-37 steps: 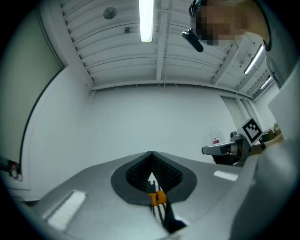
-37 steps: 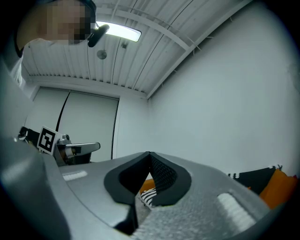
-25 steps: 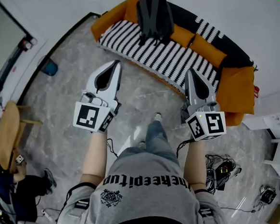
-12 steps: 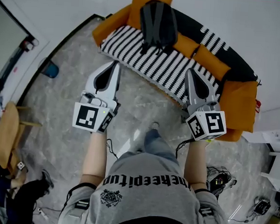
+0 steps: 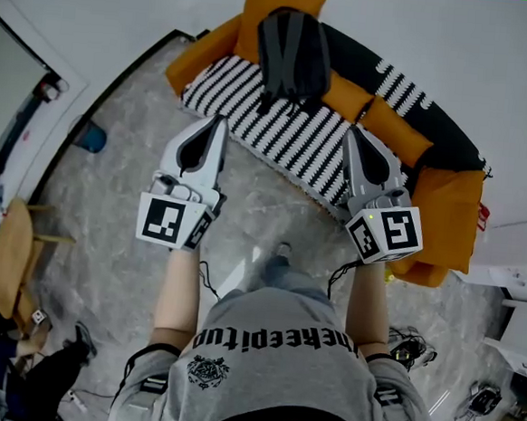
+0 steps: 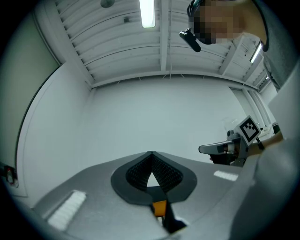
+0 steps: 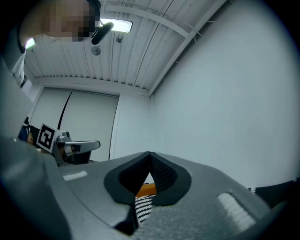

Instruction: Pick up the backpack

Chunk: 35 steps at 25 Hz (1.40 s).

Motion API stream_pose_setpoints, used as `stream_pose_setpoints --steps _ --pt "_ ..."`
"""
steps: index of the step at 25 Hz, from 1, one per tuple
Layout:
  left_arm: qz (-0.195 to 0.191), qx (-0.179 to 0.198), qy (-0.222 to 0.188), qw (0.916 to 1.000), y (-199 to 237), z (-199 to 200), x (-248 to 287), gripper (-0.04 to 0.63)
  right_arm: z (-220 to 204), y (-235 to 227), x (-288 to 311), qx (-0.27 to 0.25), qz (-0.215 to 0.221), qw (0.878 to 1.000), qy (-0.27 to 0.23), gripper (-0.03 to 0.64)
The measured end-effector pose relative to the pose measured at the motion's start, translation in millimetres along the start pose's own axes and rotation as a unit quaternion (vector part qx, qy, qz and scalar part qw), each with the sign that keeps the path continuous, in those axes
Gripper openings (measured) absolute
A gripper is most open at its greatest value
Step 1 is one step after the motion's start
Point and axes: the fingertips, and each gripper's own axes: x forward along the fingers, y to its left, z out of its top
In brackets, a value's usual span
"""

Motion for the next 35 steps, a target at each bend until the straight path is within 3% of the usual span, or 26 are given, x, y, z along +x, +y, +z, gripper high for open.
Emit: stream_pose_setpoints --steps 10,20,25,35 --pt "0.003 0.010 -0.011 0.9999 -5 -11 53 0.015 -13 -45 28 0.016 0.018 1.000 -0.001 0.003" --pt "0.015 0.008 0.014 0.9998 6 -31 79 0.015 -22 -66 61 0.031 0.028 0.999 -0.001 0.003" --pt "0.007 0.004 -0.001 1.0000 23 -38 99 0.016 -28 -75 85 0.031 0.026 0.999 0.002 0.003" --pt "-0.005 0.004 0.018 0.9998 89 -58 151 0.015 -37 -91 162 0.027 0.009 1.000 0.001 0.003"
